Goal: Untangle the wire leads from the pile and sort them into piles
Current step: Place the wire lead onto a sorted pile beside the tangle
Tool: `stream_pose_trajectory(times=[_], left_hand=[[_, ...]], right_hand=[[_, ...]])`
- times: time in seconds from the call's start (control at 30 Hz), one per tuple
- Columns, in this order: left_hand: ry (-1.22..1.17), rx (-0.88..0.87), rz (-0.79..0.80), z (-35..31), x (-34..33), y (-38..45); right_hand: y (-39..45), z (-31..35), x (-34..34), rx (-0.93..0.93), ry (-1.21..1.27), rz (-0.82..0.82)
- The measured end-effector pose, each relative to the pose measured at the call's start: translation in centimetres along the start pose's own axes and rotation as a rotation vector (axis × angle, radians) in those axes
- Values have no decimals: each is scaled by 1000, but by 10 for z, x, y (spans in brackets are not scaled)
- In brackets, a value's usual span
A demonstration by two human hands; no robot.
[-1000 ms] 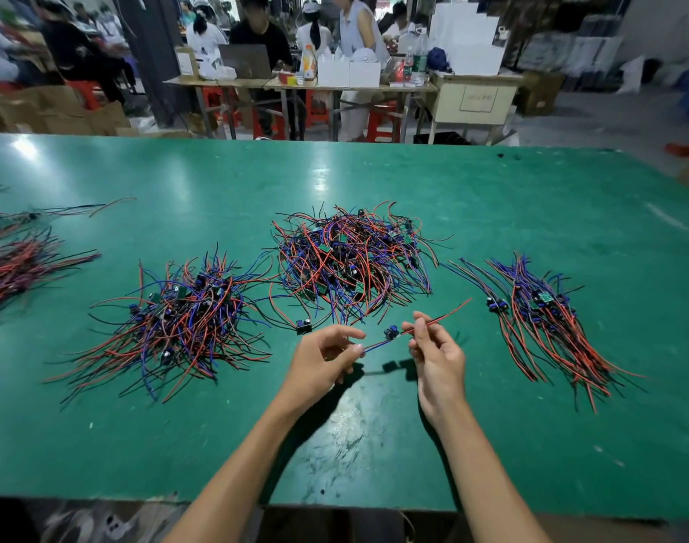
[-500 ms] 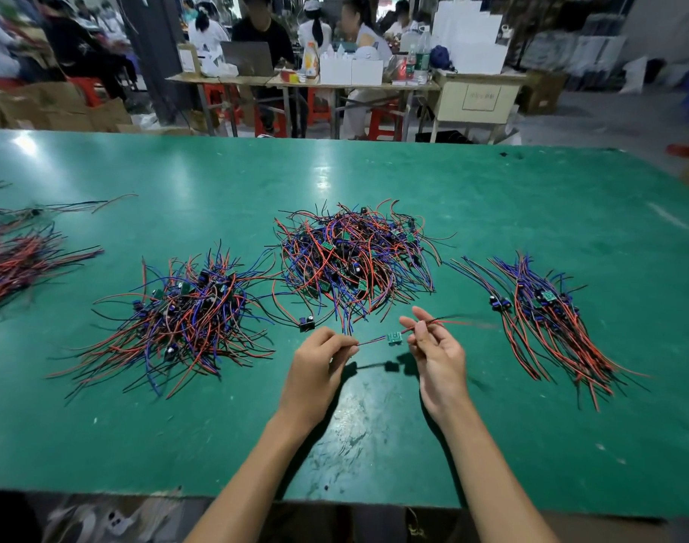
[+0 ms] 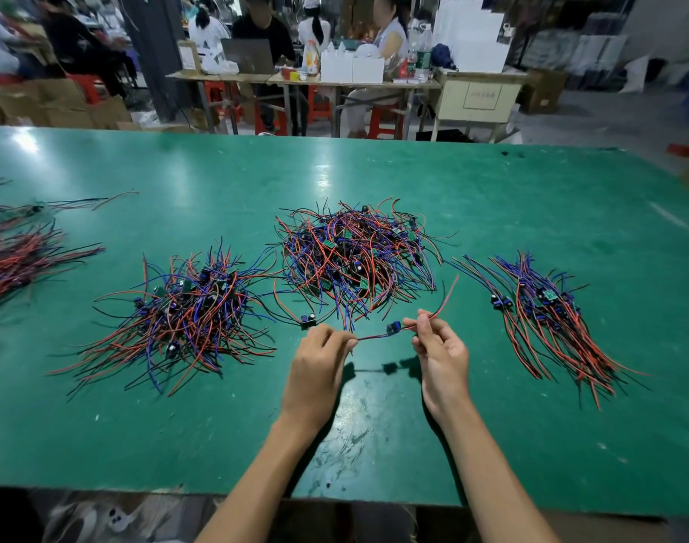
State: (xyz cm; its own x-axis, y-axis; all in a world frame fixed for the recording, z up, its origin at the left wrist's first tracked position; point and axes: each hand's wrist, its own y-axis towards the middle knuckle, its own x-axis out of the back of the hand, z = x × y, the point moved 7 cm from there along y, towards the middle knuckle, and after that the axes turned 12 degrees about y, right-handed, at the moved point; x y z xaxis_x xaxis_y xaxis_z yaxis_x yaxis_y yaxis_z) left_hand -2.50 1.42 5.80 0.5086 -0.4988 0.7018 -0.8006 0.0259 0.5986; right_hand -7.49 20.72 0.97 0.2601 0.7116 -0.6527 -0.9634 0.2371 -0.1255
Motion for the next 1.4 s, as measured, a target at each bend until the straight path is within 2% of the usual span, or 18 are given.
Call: stream_pose_trajectory(times=[0.3,0.53,0.63,0.73,0.83,1.1,1.17,1.2,1.27,1.4], left_hand=[[52,94,-11,8,-1,1],[-122,233,-2,29,-3,2],[-191,328,-12,39,-4,1],[-294,455,-5,48,-10,0],[-373,556,-3,57,-15,-2],[-357,597,28,62,-22,-2],[-348,592,50,62,-23,-1],[-340,586,64,62,-24,-1],[-328,579,89,63,-27,-3],[-320,583,104,64,-29,-4]], right_hand=[[-1,2,0,15,36,-1],[-3,-5,-8,89,-135,23],[-3,-12,-8,45,-151,-1],[7,-4,-4,-45,-1,-71],[23,25,1,-25,211,-146],[67,131,4,218,520,-283],[75,133,20,211,585,-348],[77,127,30,150,610,-392],[73,109,45,51,505,-441],[47,70,48,25,72,-499]])
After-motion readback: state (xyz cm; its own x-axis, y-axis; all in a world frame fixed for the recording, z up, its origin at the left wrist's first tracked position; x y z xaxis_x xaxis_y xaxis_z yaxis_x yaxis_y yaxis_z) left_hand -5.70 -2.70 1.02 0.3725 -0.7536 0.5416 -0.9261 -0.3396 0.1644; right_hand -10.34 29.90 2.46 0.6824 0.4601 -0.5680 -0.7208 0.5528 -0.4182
